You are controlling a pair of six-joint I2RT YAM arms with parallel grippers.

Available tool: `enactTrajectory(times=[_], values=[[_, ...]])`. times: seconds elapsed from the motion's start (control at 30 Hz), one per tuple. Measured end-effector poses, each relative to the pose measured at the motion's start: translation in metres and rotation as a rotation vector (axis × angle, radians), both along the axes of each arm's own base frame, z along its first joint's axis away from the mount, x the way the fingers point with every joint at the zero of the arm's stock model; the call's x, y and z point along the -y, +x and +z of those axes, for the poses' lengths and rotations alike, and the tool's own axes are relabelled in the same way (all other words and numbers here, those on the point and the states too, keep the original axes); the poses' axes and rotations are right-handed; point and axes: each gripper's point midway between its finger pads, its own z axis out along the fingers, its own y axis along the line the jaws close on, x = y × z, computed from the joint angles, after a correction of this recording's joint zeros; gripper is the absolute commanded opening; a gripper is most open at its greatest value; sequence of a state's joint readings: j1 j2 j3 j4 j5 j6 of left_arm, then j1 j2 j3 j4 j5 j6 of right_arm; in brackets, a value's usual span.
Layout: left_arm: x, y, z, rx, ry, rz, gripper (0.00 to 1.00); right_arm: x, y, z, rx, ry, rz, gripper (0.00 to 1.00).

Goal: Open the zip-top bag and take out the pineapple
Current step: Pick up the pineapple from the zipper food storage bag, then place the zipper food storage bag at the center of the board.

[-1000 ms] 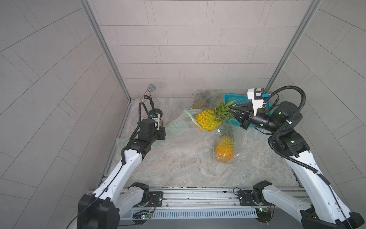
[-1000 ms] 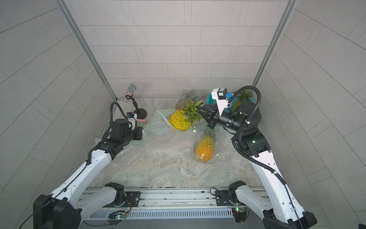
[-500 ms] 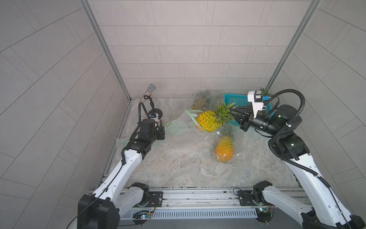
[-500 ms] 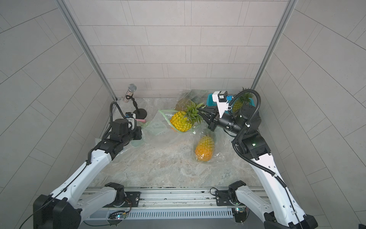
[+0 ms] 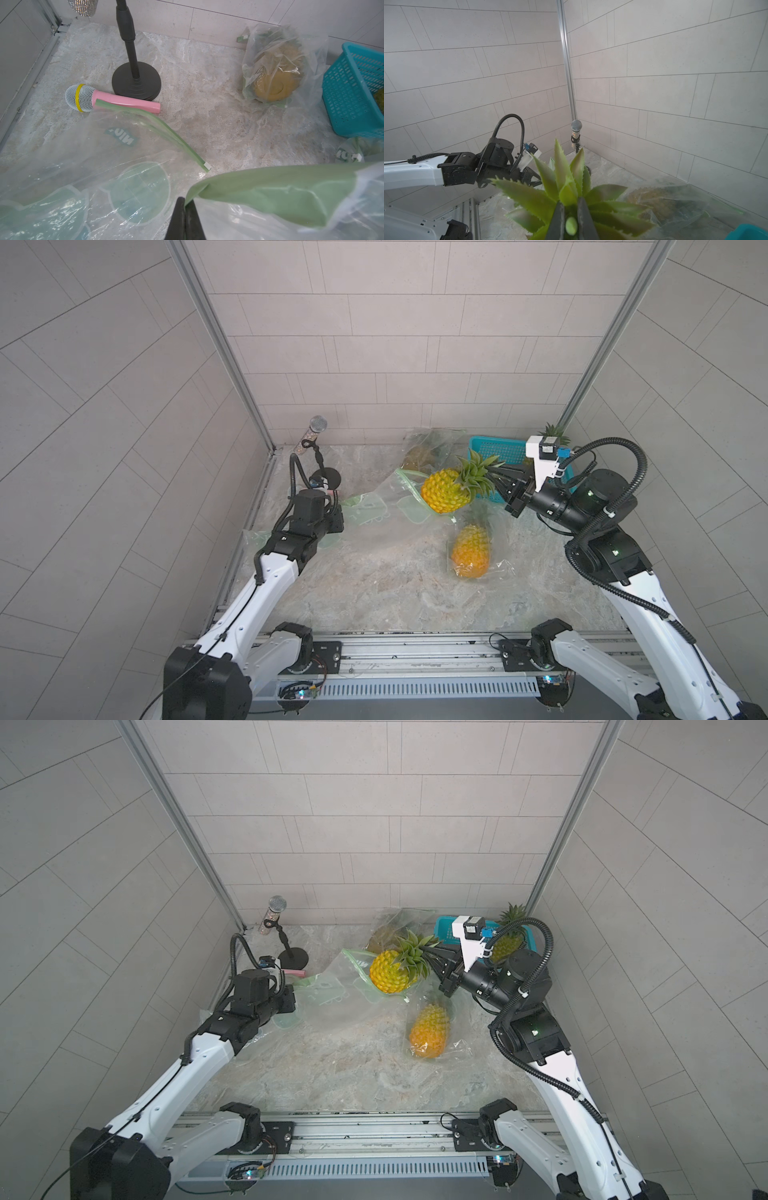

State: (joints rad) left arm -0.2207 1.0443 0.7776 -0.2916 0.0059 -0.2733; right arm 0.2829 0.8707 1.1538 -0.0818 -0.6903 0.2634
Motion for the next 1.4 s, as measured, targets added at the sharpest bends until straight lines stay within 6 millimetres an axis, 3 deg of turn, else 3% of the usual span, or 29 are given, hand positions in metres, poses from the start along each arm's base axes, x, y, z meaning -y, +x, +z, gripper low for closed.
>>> enactTrajectory(times=[0.4,0.63,0.8,1.0,1.27,1.4], values=[[0.003,-0.006,0.004,-0.01,-0.019,-0.019,0.0,0.013,0.008,-0.001,0.014,-0.017,-0.103,0.0],[0.004,-0.017,0.044,0.056,-0.073,-0.012,0.0,0.026,0.021,-0.018,-0.039,-0.064,-0.205,0.0],[-0.008,-0.027,0.064,0.082,-0.066,0.045,0.0,0.032,0.03,-0.034,-0.089,-0.101,-0.247,0.0],[-0.035,-0.037,0.065,0.079,-0.018,0.179,0.0,0.036,0.036,-0.045,-0.121,-0.129,-0.272,0.0],[-0.094,-0.046,0.073,0.13,0.105,0.499,0.0,0.039,0.039,-0.054,-0.146,-0.148,-0.281,0.0],[-0.122,-0.052,0.066,0.108,0.171,0.644,0.0,0.043,0.044,-0.058,-0.157,-0.157,-0.298,0.0]])
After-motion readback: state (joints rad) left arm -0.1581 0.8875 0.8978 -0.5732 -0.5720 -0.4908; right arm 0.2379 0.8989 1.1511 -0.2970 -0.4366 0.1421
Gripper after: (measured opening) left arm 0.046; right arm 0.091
